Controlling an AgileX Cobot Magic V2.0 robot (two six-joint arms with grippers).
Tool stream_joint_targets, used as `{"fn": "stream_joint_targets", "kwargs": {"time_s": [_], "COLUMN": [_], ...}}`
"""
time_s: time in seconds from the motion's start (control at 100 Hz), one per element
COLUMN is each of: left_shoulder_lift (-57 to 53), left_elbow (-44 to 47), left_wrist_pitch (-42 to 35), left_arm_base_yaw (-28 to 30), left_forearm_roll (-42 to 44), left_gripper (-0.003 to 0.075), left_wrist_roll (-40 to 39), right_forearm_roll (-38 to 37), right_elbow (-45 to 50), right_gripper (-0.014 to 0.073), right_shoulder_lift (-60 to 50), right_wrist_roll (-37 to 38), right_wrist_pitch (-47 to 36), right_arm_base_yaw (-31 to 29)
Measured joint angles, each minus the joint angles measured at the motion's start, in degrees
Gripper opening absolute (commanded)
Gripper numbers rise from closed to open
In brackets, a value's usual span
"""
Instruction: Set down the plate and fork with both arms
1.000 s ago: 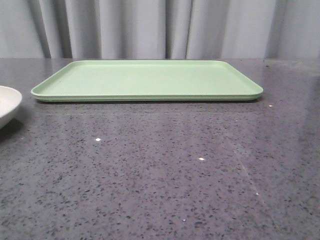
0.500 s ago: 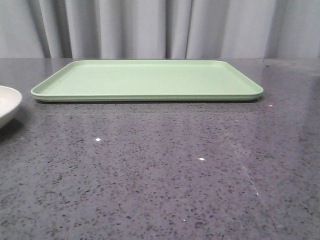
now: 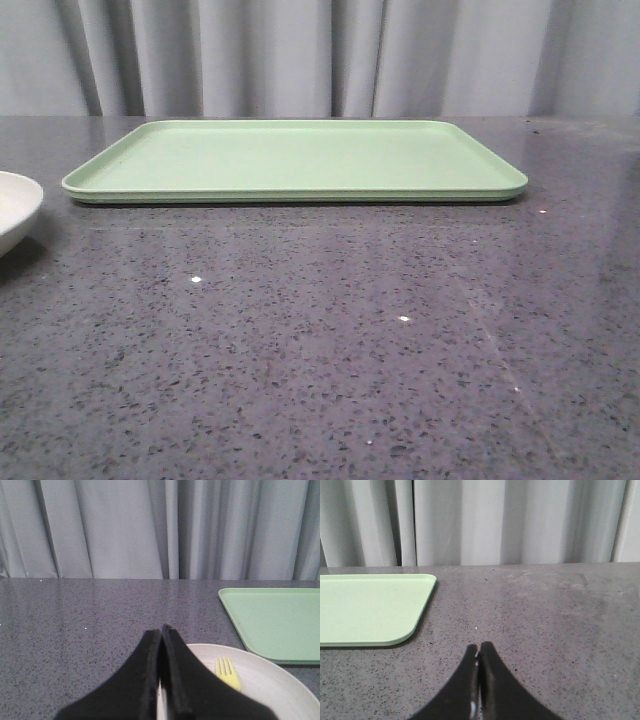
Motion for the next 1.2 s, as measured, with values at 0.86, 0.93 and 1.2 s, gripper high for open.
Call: {"fn": "stream_joint_targets", "kwargs": {"time_s": [0.86, 0.93, 1.2], "left_shoulder_lift": [24.96, 24.96, 24.96], "left_elbow": [-20.13, -20.13, -20.21], "left_wrist_pitch": [13.27, 12.54, 11.77], "left_arm_base_yaw": [0.00, 0.00, 0.00], "left_forearm_roll": [-1.46, -1.34, 0.29], "left_gripper": [0.0439, 0.0438, 0.0438], "left_wrist_roll": [1.51, 1.51, 1.51], "right_forearm_roll": [0.00, 0.00, 0.00], "right_elbow": [-21.19, -21.19, -21.19], "right_gripper": [0.0437, 0.0437, 0.0437], "right_shoulder_lift": [23.89, 23.89, 23.89], "right_wrist_roll": [0.00, 0.00, 0.00], "right_wrist_pitch": [20.02, 19.56, 18.52], "right_arm_base_yaw": [0.00, 0.00, 0.00]}}
